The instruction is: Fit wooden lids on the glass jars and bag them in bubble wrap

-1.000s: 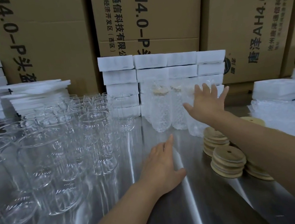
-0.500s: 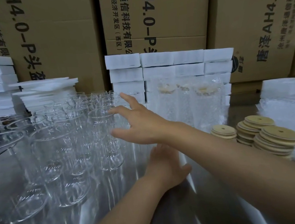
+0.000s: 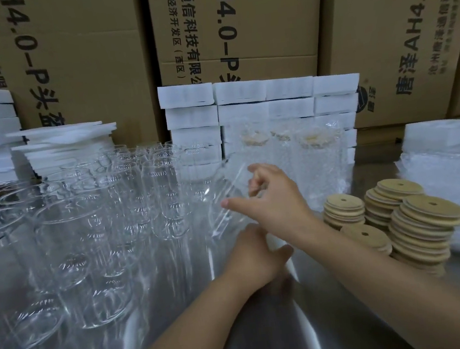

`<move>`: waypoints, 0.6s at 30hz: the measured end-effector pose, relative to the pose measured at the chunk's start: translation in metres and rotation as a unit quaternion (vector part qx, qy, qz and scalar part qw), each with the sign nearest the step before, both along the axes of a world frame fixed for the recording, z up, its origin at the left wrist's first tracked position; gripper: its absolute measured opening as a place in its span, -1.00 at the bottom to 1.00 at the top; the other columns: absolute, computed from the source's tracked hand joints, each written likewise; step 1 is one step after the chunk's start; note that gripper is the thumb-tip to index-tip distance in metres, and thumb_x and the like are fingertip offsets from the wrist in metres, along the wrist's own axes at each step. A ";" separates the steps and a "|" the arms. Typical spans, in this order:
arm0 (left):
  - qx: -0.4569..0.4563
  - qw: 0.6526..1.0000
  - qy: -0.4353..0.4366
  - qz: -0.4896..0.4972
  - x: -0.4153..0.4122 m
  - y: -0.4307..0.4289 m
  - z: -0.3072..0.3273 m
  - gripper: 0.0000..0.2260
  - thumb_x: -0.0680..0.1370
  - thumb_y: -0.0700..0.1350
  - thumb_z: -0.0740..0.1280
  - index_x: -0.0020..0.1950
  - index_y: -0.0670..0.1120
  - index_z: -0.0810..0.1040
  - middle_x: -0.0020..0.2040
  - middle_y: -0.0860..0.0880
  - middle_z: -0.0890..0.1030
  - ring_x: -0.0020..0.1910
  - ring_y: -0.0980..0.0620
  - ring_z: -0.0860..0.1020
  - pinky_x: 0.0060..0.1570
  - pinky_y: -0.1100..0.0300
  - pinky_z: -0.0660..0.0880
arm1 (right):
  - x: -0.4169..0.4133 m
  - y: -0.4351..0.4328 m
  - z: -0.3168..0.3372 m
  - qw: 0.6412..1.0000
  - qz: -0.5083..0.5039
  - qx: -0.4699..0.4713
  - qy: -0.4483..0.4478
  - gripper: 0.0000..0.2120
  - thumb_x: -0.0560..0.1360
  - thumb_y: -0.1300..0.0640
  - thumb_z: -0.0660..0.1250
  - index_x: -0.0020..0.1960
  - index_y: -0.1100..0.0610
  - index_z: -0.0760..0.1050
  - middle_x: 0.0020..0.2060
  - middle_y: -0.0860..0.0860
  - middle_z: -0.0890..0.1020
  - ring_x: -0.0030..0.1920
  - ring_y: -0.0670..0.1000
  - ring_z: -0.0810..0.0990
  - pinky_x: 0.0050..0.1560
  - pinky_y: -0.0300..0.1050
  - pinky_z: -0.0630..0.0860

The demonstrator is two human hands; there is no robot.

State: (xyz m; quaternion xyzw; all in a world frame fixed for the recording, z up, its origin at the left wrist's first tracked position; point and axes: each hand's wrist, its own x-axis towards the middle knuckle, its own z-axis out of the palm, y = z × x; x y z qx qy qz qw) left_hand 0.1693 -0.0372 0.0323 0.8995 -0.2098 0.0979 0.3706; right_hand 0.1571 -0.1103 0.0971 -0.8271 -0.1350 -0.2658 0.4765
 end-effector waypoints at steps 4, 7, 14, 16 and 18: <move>-0.208 0.966 0.134 0.068 0.006 0.004 -0.002 -0.85 0.47 -0.14 0.42 -0.11 -0.22 0.55 -0.24 -0.05 0.57 -0.22 -0.03 0.55 -0.09 0.03 0.53 | -0.001 -0.024 -0.023 0.990 -0.024 0.135 -0.037 -0.59 0.28 0.10 0.57 -0.32 0.07 0.29 0.26 -0.05 0.43 0.34 0.01 0.43 0.32 0.10 0.39; -0.362 0.900 0.218 0.108 0.005 0.005 0.001 -0.75 0.43 -0.28 0.45 -0.13 -0.05 0.40 -0.26 -0.05 0.54 -0.34 0.01 0.54 -0.34 0.16 0.57 | 0.000 -0.033 -0.031 0.978 -0.034 0.196 -0.059 -0.61 0.30 0.08 0.57 -0.24 0.03 0.30 0.16 -0.06 0.44 0.27 0.01 0.47 0.30 0.09 0.40; -0.276 0.955 0.049 0.097 0.008 0.013 0.000 0.09 0.17 -0.07 0.56 0.57 0.02 0.02 0.40 -0.09 0.34 0.27 -0.06 0.48 0.26 -0.09 0.47 | -0.010 -0.020 -0.040 0.992 -0.020 0.089 -0.090 -0.21 0.20 -0.18 0.47 0.29 -0.24 0.09 0.16 -0.25 0.31 0.17 -0.21 0.40 0.15 -0.07 0.50; -0.274 0.957 0.019 0.096 0.007 0.015 0.000 0.02 0.14 -0.02 0.55 0.54 -0.03 0.16 0.38 -0.11 0.39 0.28 0.02 0.47 0.27 0.04 0.46 | -0.012 -0.020 -0.039 0.993 -0.012 0.068 -0.091 -0.16 0.21 -0.21 0.46 0.37 -0.19 0.11 0.17 -0.27 0.28 0.19 -0.21 0.38 0.21 -0.05 0.48; -0.286 0.953 0.011 0.094 0.008 0.016 -0.001 -0.04 0.16 -0.01 0.57 0.49 -0.09 0.24 0.33 -0.14 0.45 0.20 0.02 0.52 0.15 0.25 0.49 | -0.013 -0.023 -0.038 0.993 0.004 0.066 -0.095 -0.18 0.22 -0.28 0.42 0.38 -0.11 0.20 0.17 -0.26 0.29 0.21 -0.19 0.39 0.24 -0.02 0.47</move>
